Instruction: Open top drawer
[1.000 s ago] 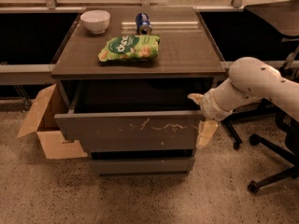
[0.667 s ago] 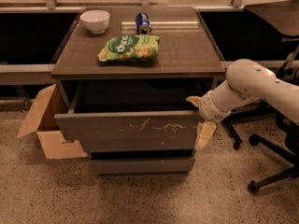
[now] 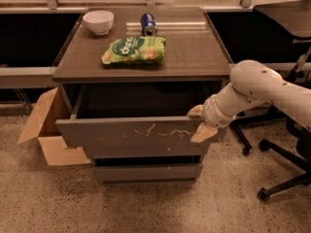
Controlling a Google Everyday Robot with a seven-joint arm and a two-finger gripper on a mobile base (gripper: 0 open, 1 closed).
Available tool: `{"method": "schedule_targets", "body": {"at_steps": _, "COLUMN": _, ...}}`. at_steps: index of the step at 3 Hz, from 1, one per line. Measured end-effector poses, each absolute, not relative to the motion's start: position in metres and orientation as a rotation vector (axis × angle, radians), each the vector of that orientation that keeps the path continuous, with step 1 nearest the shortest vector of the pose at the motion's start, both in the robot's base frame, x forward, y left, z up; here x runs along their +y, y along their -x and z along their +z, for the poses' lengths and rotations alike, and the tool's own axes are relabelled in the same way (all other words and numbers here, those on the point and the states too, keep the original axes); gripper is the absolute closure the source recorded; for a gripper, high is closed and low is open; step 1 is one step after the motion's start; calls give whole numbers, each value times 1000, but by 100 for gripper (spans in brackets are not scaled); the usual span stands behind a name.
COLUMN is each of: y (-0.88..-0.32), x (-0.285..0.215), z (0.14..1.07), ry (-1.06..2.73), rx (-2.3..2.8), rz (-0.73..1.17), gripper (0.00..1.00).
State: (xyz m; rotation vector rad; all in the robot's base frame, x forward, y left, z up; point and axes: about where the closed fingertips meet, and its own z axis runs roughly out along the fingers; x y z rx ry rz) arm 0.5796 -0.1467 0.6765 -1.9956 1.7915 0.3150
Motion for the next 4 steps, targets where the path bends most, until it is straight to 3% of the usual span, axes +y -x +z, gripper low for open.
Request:
{"method": "schedule_targets", "body": {"at_steps": 1, "y": -576, "x": -144, "z": 677, "ry": 1998, "rx": 1785, "rz": 329, "gripper": 81}}
{"method": "schedule_targets", "body": {"at_steps": 2, "y": -573, "x": -142, "z": 677, "ry": 1997, "rx": 1781, "rz": 344, "gripper": 100}}
{"method": "schedule_targets", "body": {"at_steps": 4, "y": -566, "x": -140, "z": 679, "ry": 1998, "rx": 1777, "rz": 369, "gripper": 100}}
